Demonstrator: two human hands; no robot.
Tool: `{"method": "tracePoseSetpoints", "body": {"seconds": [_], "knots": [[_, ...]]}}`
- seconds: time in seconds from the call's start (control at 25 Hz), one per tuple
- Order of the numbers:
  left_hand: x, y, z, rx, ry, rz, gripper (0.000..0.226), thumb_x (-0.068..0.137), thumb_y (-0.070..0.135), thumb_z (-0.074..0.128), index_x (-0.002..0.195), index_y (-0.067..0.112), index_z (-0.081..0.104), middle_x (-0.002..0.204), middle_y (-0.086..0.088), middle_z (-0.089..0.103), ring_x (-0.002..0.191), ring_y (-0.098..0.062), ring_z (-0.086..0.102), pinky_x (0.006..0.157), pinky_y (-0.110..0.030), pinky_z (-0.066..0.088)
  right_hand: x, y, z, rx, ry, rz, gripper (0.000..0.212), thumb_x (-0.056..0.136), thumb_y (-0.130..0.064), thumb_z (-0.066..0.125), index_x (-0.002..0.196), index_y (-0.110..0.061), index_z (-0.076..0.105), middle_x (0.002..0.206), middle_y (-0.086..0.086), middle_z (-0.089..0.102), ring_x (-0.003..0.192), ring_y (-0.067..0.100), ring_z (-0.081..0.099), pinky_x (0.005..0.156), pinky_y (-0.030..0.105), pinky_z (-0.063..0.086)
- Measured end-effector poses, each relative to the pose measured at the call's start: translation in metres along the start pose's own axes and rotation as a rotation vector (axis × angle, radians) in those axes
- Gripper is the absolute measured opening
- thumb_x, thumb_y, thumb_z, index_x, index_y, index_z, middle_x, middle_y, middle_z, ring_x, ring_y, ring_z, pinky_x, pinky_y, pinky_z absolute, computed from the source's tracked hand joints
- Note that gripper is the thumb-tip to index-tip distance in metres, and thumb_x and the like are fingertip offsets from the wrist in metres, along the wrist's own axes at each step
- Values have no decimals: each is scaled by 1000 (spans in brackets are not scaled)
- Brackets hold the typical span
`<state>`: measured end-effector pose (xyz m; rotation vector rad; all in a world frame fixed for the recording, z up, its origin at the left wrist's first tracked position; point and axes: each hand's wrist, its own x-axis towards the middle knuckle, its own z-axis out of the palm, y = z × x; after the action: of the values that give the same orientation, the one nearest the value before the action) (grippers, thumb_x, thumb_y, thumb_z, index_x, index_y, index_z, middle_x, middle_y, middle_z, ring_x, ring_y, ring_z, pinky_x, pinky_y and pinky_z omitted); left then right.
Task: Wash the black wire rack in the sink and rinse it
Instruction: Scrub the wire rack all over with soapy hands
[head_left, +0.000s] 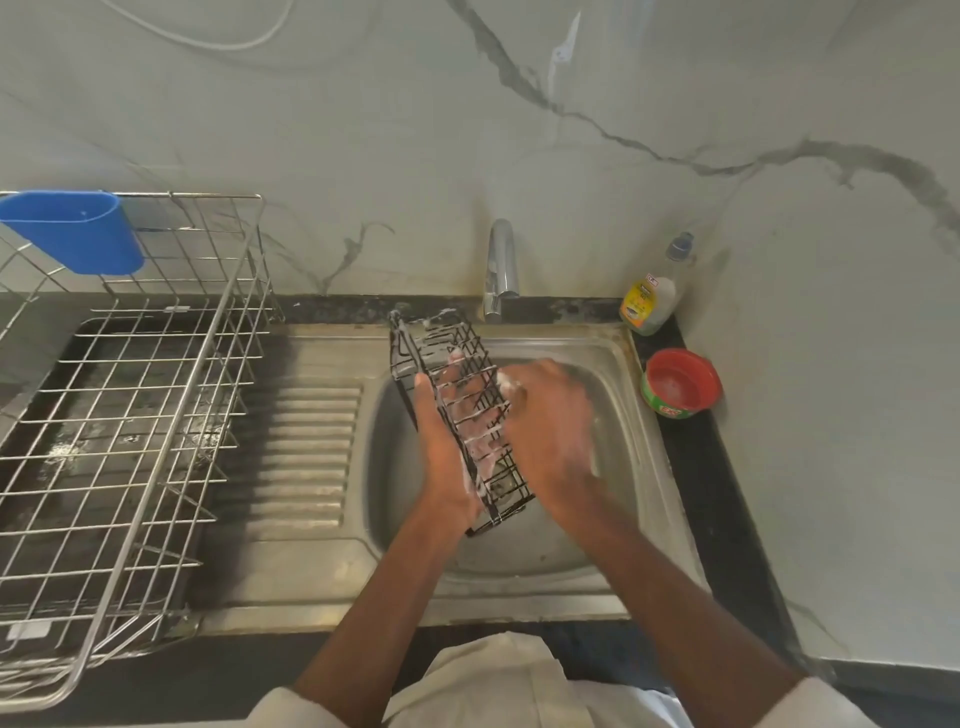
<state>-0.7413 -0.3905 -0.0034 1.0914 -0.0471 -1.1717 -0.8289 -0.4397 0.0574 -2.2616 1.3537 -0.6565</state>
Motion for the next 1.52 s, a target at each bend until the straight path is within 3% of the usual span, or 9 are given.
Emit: {"method": "tracePoseSetpoints", "body": {"seconds": [0.16, 0.32, 0.48, 0.64, 0.76, 0.92, 1.04, 1.24, 1.52], "knots": [[5, -7, 0, -83, -29, -6, 65, 106, 71, 33, 131, 21, 65, 101, 0, 76, 96, -19, 72, 78, -34, 57, -22, 0, 22, 109, -46, -223, 29, 92, -1, 63, 110, -17, 79, 106, 1, 72, 93, 14, 67, 80, 14, 50], [4, -3, 3, -56, 50, 6, 64, 107, 69, 28, 138, 30, 68, 130, -1, 76, 109, -22, 75, 87, -43, 59, -7, 26, 14, 42, 58, 88, 44, 84, 19, 63, 111, -11, 80, 107, 6, 73, 90, 13, 66, 69, 0, 38], [7, -5, 3, -119, 58, 43, 67, 105, 72, 34, 142, 26, 66, 133, -5, 72, 109, -27, 72, 88, -41, 57, -39, 10, 33, 134, -20, -216, 51, 73, 23, 67, 105, -13, 80, 101, 3, 72, 87, 18, 69, 72, 23, 57], [5, -4, 2, -92, 75, 61, 69, 106, 71, 31, 145, 24, 64, 135, -7, 73, 118, -30, 72, 87, -45, 60, -23, 25, 12, 83, 35, 35, 52, 77, 25, 63, 106, -13, 81, 101, 3, 74, 79, 12, 65, 66, -3, 40], [11, -3, 1, -135, 83, 48, 74, 101, 77, 38, 138, 20, 66, 123, -7, 73, 103, -27, 73, 87, -42, 59, -47, 15, 20, 123, -25, -255, 50, 69, 27, 71, 100, -11, 81, 99, 3, 74, 84, 15, 68, 69, 16, 58], [5, 2, 3, -139, 183, 71, 73, 104, 76, 28, 137, 25, 70, 127, -6, 77, 119, -31, 72, 101, -51, 57, -30, 31, 15, 110, 71, 32, 50, 77, 23, 66, 106, -15, 80, 100, 2, 75, 84, 17, 71, 70, 11, 53], [8, 5, 1, -219, 173, 75, 74, 105, 73, 29, 135, 19, 69, 112, -7, 77, 113, -35, 68, 91, -45, 57, -50, 9, 27, 77, -25, -192, 43, 69, 18, 75, 100, -11, 80, 95, 6, 73, 82, 22, 69, 69, 31, 61], [6, 10, -2, -206, 214, 76, 73, 103, 76, 30, 136, 27, 71, 133, -9, 74, 127, -36, 68, 106, -61, 53, -33, 36, 13, -7, 119, 58, 48, 76, 24, 63, 102, -13, 80, 101, 5, 72, 88, 23, 68, 68, 21, 44], [2, 12, 0, -232, 296, 71, 73, 101, 78, 33, 130, 26, 75, 128, -11, 76, 118, -36, 73, 92, -55, 62, -49, 31, 19, 131, 210, -5, 43, 79, 24, 64, 99, -11, 80, 101, 2, 68, 79, 10, 63, 63, 16, 54]]}}
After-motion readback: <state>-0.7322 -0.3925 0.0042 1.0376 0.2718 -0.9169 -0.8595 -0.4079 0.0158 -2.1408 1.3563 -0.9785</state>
